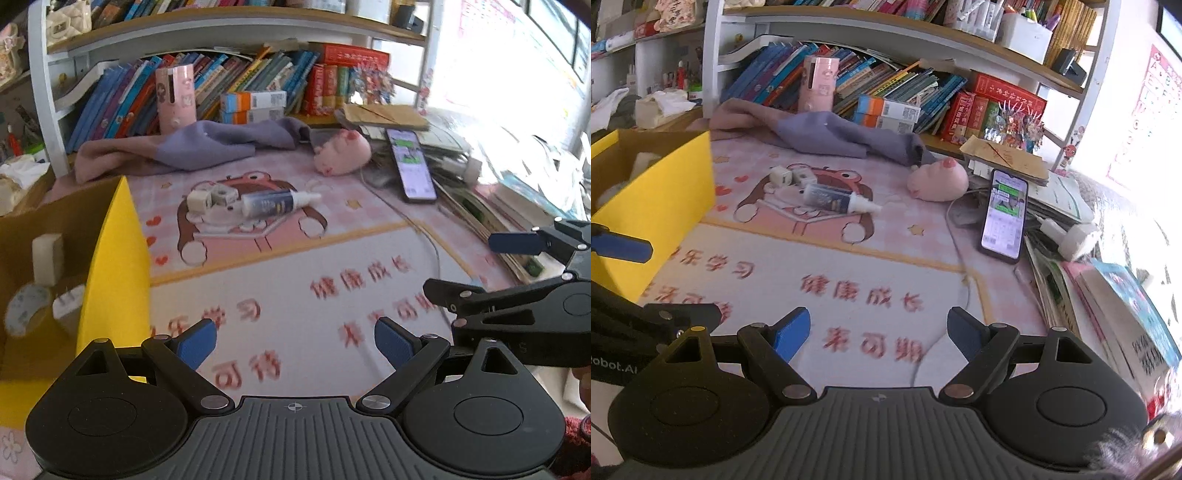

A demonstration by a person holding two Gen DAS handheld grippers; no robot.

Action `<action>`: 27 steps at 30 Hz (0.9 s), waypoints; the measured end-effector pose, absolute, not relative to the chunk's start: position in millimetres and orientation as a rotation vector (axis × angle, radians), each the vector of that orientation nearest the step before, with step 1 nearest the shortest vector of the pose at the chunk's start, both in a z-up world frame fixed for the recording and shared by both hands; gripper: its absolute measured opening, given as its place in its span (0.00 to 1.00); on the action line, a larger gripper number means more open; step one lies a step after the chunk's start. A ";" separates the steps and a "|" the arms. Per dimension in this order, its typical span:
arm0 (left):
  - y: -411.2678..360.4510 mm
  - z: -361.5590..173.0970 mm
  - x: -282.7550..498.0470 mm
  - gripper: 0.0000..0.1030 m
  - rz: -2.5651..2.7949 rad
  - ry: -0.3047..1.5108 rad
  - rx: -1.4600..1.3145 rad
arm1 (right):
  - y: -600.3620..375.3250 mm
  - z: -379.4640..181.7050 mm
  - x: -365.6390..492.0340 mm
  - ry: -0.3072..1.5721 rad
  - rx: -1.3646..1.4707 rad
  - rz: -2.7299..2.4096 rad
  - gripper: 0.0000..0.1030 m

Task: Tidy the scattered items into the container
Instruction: 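Move both open tools toward the remaining items on the table, then close the left tool on the small white charger while the right tool grasps the blue-white tube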

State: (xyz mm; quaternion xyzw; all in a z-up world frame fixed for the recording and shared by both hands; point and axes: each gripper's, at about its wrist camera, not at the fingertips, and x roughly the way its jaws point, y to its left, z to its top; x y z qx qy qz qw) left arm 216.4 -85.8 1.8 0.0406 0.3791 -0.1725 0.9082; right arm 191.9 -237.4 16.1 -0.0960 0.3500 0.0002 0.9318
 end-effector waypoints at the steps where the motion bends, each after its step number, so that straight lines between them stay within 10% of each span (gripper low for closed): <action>1: -88.5 2.7 222.1 0.92 -0.338 0.782 0.076 | -242.0 16.1 198.7 0.717 -0.197 0.012 0.78; 27: -115.3 16.3 388.3 0.89 -0.031 0.763 0.082 | -253.4 -14.7 376.3 0.673 -0.395 0.507 0.58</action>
